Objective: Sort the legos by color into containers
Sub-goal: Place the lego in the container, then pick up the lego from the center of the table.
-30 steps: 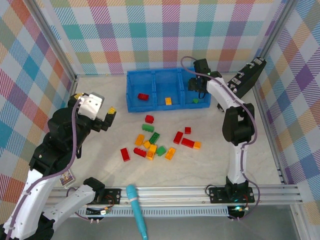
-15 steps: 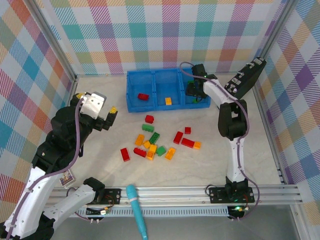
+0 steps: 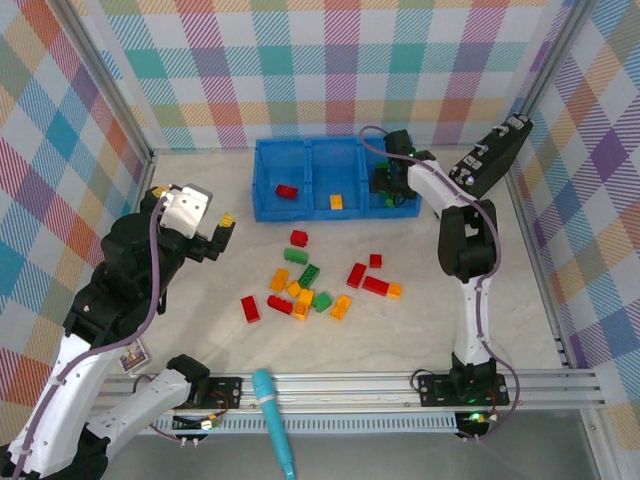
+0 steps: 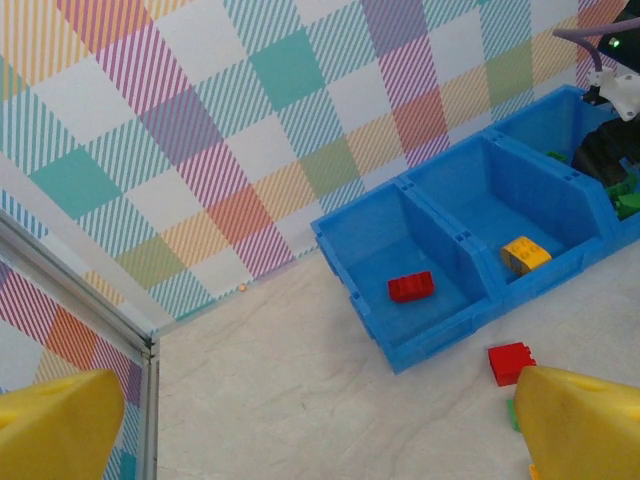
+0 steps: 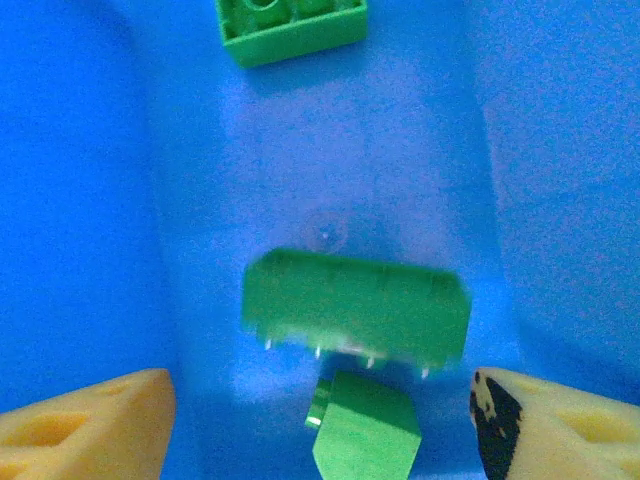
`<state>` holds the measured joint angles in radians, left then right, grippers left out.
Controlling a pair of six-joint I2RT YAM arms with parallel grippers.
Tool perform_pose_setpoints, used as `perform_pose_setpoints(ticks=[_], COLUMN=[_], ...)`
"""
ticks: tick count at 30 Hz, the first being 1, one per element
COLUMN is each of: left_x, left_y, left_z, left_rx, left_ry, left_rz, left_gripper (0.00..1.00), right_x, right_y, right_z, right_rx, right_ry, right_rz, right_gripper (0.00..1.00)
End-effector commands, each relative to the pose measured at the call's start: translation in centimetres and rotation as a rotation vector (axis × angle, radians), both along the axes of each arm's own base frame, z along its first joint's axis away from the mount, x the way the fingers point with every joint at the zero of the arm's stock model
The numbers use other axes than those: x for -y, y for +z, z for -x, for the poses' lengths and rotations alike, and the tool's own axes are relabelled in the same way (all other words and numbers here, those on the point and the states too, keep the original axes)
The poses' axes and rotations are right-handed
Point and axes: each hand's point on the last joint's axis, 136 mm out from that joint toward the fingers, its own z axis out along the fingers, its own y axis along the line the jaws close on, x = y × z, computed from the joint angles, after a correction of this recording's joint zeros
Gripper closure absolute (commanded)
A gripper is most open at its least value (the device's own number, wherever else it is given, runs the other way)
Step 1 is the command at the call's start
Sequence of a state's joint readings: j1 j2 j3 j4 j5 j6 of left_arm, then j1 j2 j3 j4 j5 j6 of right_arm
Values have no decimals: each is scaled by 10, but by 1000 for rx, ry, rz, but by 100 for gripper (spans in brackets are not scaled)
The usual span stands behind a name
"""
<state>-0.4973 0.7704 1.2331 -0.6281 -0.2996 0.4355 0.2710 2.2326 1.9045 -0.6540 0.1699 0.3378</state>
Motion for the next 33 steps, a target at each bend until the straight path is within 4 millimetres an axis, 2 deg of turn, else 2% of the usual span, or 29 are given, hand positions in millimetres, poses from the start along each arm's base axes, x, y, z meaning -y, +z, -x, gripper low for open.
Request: perform_pose_setpoints(ticks=[1,7,12,15,18,21,25,29,33], left_x=[2,0,1,1,0,0,1,5,9], left_y=[12,15,17,17,18,17,16,11,8], left_z=[6,12,15,16,18,18,18,13,10], left_rx=[24,42,48,50,56,55,57,33,17], left_ry=[-23,-27,-42,-45,-43,-43,-45,-52,-62], left_rz=[10,25,39,44,48,48,49,47,47], left_gripper=[0,0,0,0,0,0,0,0,0], right_x=[-8,-14,-10,-12,-21,-32,-32,-26,-24], right_y=[34,61,74,78,82,80,72,70,51], right_z=[7,27,49,68,96,134,186,212,230], right_rx=[45,60,56,43,36,32,-37,-86,-211], right_ry=[-10,20,37,75,183,380,551,545,482], right_rz=[-70,-90,-91,-100,-115,-66,-30,-19,-26], right_gripper=[21,23,40,45,46,48,48,46,43])
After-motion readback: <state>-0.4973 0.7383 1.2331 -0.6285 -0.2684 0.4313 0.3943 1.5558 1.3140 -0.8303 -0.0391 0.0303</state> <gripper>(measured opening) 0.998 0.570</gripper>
